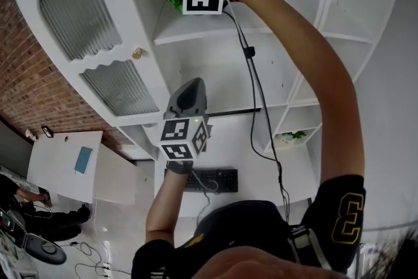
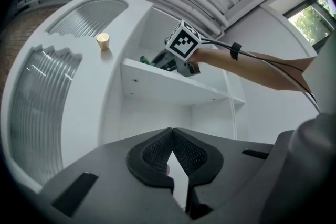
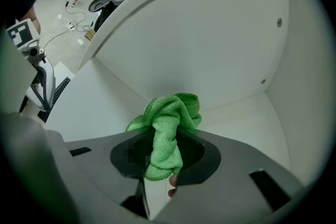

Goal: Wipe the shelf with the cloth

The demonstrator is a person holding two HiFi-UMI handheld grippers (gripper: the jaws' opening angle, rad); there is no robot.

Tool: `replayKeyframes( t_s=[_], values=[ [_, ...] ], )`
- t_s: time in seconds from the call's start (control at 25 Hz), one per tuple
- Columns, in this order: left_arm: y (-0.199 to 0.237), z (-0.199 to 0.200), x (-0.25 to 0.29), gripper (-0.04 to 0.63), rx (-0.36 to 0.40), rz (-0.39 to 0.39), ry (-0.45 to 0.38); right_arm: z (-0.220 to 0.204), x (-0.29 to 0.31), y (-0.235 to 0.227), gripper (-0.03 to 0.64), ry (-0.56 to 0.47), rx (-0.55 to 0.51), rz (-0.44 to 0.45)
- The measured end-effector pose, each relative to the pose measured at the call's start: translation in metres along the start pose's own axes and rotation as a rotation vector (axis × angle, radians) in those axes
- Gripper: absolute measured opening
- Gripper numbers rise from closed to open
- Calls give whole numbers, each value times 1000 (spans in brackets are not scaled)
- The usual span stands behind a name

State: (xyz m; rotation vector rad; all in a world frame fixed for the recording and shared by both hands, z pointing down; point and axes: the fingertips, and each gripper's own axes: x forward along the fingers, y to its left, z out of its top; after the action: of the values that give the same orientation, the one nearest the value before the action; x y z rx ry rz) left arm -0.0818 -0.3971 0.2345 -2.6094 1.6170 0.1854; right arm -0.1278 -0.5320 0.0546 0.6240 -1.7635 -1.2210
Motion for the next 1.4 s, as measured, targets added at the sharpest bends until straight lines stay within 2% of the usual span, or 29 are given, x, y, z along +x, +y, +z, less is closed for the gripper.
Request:
replayKeyframes(
  t_s=[0.24, 0.4, 0.64, 0.92, 1.12, 1.4],
  values=[
    [19, -11, -27, 9, -19, 86, 19, 35, 33, 24, 87, -19, -47, 84],
    [27, -21, -37, 9, -41, 121, 29, 39, 44, 30, 86, 3, -61, 97],
    [14, -30, -38, 9, -40, 113, 45, 35, 41, 31, 84, 10, -64, 87],
    [-1, -30, -31, 9, -23, 85, 45, 4, 35, 29, 84, 65, -43, 70],
    [-16, -35, -25, 9, -18, 54, 56, -31, 26, 29, 83, 105, 33, 78],
    [-28, -38, -20, 9, -18, 28, 64, -65, 14, 25, 83, 155, 46, 57]
  ],
)
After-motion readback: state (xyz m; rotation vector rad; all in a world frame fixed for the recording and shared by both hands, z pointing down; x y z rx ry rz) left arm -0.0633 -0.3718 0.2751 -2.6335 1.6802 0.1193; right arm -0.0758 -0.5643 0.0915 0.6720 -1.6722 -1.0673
